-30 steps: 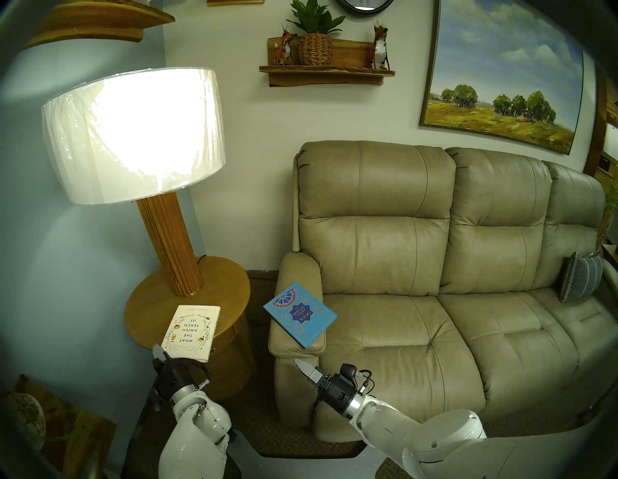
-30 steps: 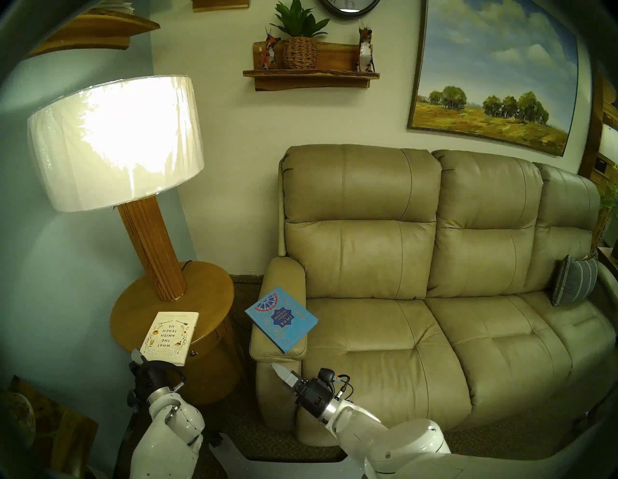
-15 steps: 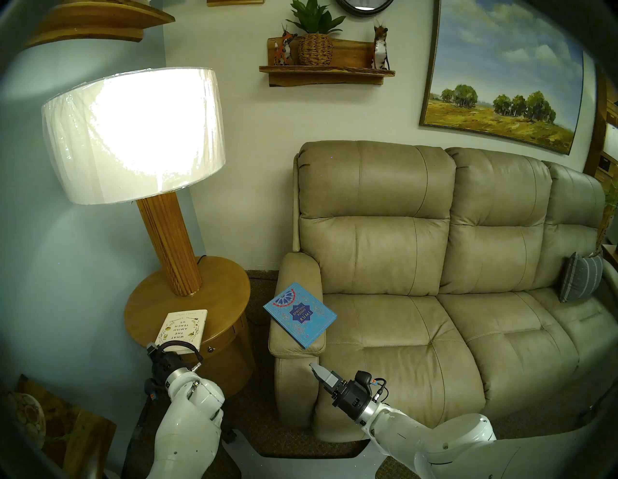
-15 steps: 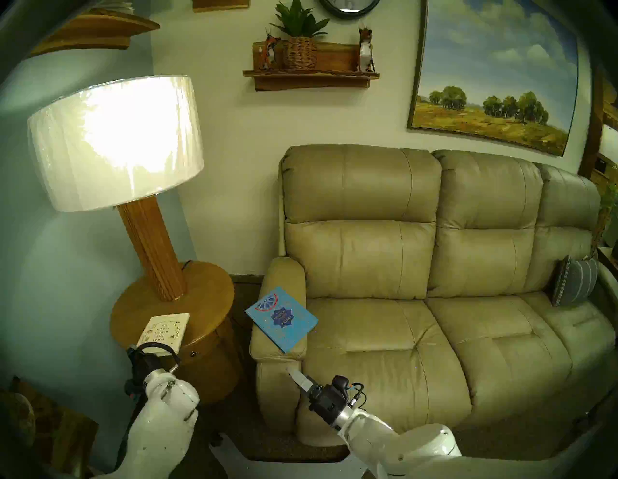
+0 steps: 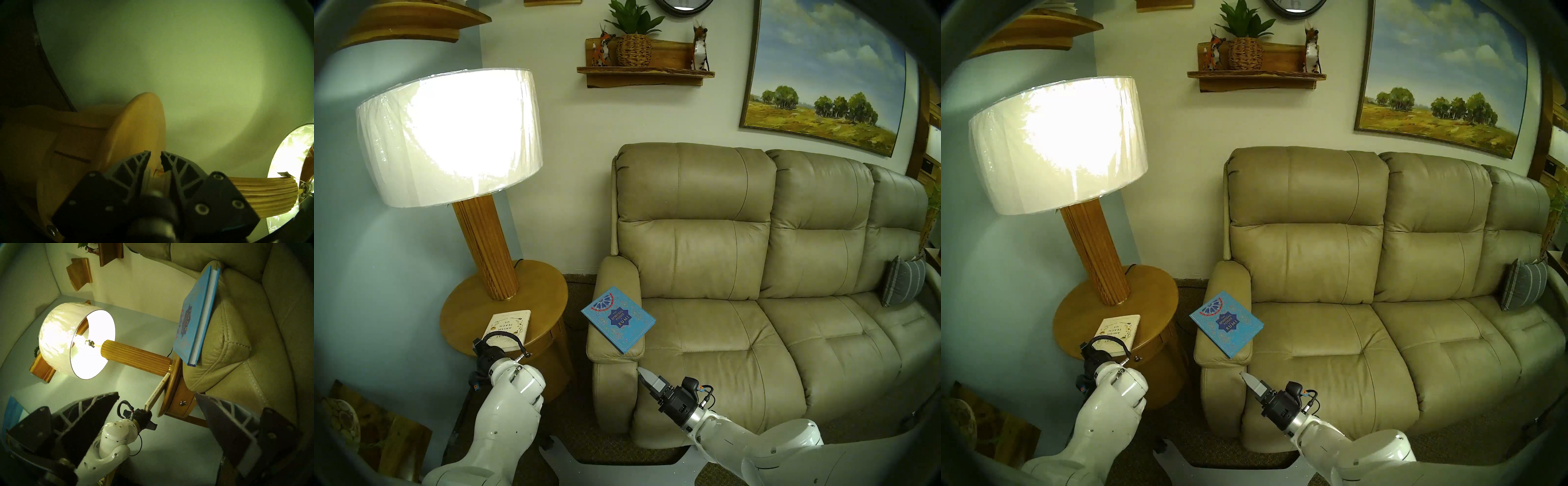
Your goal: Move books from sofa to side table
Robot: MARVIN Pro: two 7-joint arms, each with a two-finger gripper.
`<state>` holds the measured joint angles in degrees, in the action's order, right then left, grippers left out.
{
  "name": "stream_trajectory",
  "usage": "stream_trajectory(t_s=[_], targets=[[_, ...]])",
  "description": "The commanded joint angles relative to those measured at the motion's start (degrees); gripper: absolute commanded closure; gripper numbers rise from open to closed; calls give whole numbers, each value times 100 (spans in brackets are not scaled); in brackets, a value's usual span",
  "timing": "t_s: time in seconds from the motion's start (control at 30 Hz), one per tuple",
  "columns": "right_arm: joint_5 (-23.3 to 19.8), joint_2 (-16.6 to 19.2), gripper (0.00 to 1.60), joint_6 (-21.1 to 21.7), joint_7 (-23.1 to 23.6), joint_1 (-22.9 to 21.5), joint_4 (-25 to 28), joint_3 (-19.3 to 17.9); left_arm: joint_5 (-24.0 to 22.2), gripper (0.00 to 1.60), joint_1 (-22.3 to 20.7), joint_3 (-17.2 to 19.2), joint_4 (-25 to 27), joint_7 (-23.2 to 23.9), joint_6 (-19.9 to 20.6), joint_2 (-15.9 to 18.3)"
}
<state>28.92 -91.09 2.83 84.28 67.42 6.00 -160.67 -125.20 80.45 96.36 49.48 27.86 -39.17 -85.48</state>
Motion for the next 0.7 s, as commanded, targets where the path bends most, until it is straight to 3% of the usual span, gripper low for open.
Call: stream_trajectory(t_s=[0.0, 0.37, 0.67], targets=[[-18, -30, 0, -41, 72, -11, -16, 13, 29, 0, -428, 105, -21, 216, -154, 54], [-20, -17, 0, -70, 72, -5, -27, -1, 36, 0, -1108, 19, -521, -397, -35, 370], [-50, 15, 0, -72, 72, 6, -27, -36, 875, 0, -1238, -520, -897, 286, -786, 301]])
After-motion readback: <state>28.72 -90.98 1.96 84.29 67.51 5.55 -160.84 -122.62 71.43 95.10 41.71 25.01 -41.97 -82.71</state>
